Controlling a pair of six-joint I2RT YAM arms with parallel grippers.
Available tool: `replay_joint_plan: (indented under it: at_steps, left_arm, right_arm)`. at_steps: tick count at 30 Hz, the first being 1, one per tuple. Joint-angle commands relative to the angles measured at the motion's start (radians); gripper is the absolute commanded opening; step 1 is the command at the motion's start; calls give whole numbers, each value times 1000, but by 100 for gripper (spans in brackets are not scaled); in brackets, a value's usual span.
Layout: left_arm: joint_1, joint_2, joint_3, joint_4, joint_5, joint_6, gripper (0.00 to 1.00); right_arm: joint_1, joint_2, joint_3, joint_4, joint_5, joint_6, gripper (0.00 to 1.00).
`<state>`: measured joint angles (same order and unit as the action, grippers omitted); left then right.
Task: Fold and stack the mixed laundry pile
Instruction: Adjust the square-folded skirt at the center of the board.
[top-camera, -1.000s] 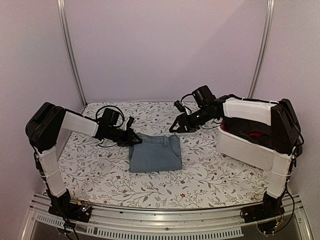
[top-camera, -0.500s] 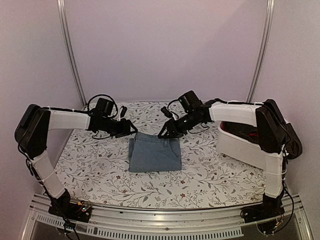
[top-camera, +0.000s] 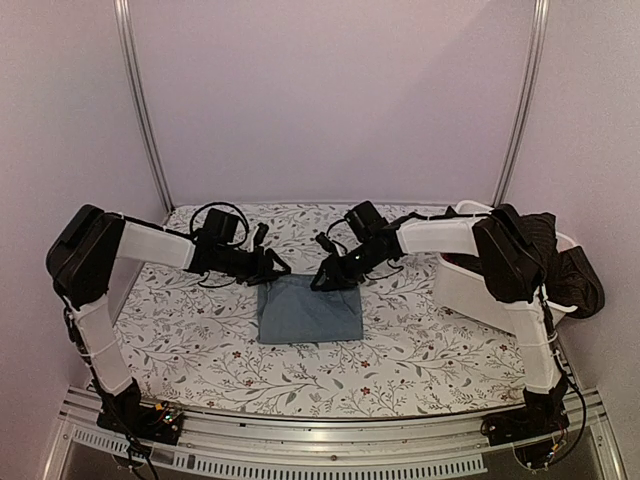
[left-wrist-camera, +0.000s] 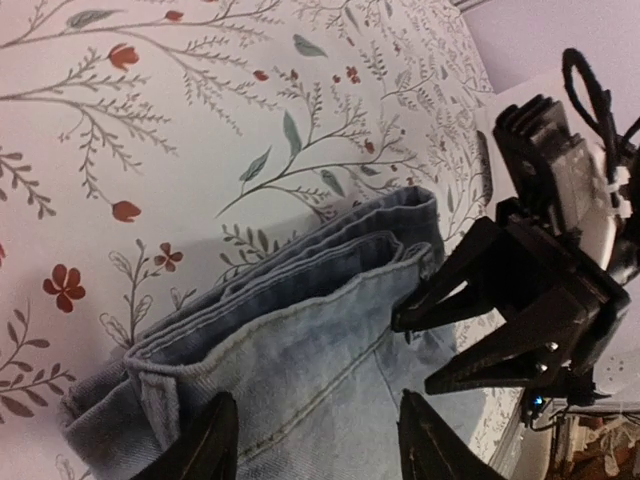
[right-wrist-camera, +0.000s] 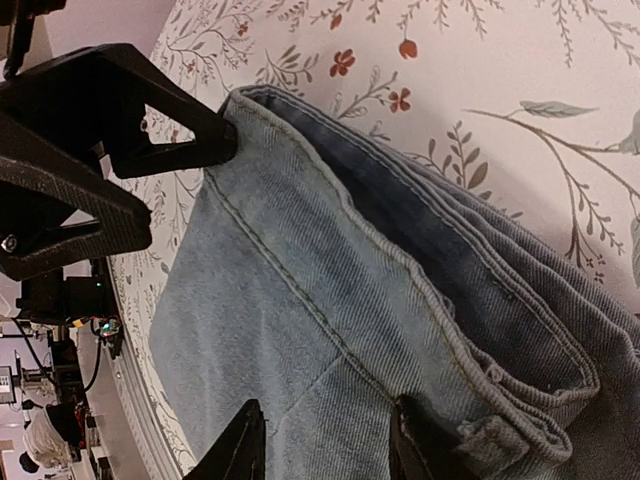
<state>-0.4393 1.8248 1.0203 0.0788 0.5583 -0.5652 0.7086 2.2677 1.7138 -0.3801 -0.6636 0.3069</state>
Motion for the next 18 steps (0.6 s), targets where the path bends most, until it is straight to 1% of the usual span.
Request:
replay_joint_plan:
  at_steps: [1,4,7,10,15,16,18]
  left_arm:
    - [35,118,-24,30,-28,-48,54]
    - [61,169,3,-16,-57,-30,55]
    - [87,178,42,-70,-96,-7,56]
    - [108,133,81,-157,-147,46,63]
    - [93,-23,129,-277,-258,164,83]
    - [87,-56,137,-303,-287,187,97]
    - [68,-123,146,-344,-341,227,100]
  right_arm:
    - [-4,76,26,-31,89,-4,42]
    - [-9,114,33,-60,124,-17,46]
    - [-12,111,53,-80,125,-35,53]
    - [-13,42,76,-82,132,-59,63]
    - [-24,-110,87,-89,173,-68,76]
    - [-26,-137,82,-88,200,-68,79]
    - [-37,-201,72,-88,241,-68,84]
